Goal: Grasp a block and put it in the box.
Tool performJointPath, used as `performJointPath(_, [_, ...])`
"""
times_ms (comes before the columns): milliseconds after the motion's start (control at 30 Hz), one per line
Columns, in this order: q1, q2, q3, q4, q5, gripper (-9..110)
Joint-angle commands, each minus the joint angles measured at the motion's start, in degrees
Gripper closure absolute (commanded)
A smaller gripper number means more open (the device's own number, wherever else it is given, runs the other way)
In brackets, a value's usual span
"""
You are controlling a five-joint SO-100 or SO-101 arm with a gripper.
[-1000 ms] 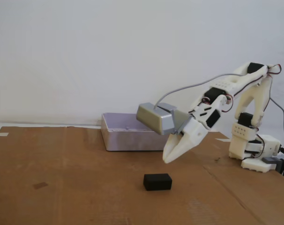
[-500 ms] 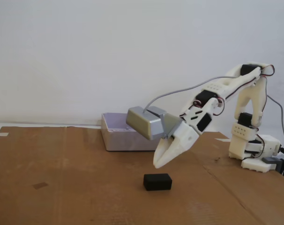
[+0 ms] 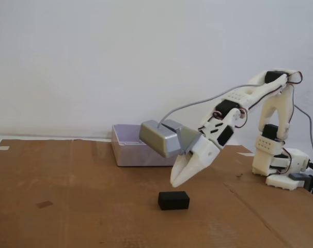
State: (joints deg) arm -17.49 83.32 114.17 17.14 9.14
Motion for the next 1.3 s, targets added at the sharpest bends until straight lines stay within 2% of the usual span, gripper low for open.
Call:
performJointPath(0, [-0.26, 2.64, -8.00, -0.26, -0.44, 101])
performJointPath(967, [-0.35, 2.64, -13.01, 10.81, -0.44, 101])
performJointPath(1033, [-0.35, 2.64, -12.92, 10.81, -0.44, 98])
performJointPath(1167, [-0.35, 2.72, -13.01, 10.55, -0.44, 83])
performJointPath(1267, [-0.79, 4.39, -12.66, 10.55, -0.44, 78])
